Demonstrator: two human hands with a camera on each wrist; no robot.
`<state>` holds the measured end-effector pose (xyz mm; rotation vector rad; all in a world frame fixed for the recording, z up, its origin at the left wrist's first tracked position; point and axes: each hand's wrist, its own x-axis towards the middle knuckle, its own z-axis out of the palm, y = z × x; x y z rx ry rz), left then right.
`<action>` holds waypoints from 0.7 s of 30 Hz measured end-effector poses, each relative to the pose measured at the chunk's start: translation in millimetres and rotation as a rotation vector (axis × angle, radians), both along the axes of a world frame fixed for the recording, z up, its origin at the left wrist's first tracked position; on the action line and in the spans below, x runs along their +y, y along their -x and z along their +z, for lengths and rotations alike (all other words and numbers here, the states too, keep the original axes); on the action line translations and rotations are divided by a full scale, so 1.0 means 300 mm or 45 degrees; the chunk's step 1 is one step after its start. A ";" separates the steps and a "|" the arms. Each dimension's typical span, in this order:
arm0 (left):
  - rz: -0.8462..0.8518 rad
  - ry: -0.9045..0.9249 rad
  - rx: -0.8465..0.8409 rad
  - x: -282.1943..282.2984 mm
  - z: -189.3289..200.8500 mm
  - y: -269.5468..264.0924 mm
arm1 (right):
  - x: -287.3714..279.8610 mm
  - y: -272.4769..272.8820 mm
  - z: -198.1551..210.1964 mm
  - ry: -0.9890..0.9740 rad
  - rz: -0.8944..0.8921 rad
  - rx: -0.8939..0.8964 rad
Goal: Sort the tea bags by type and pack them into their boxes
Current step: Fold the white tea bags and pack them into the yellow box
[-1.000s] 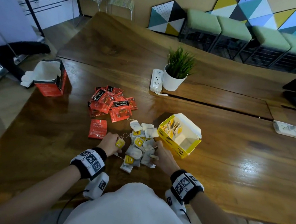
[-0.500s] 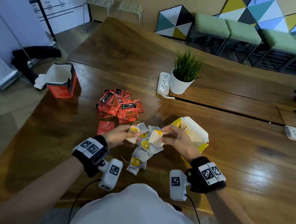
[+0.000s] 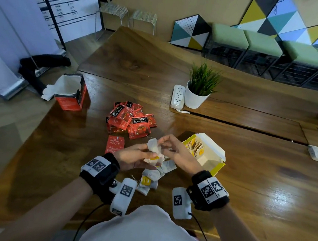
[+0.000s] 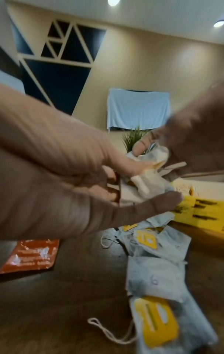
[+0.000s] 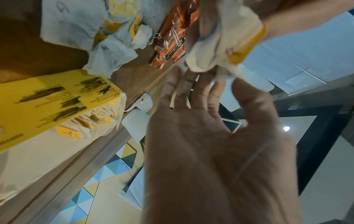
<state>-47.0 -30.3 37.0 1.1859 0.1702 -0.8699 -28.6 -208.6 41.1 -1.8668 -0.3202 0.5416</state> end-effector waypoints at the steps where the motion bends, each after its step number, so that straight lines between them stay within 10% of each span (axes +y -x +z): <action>1: -0.016 -0.046 -0.049 -0.003 0.000 0.001 | 0.006 0.000 0.003 -0.023 -0.016 0.048; 15: 0.121 -0.429 -0.381 -0.029 -0.030 -0.012 | -0.039 -0.007 -0.021 -0.390 -0.390 0.148; 21: 0.055 -0.120 -0.141 -0.048 -0.018 -0.021 | -0.020 -0.001 -0.037 -0.347 -0.513 0.122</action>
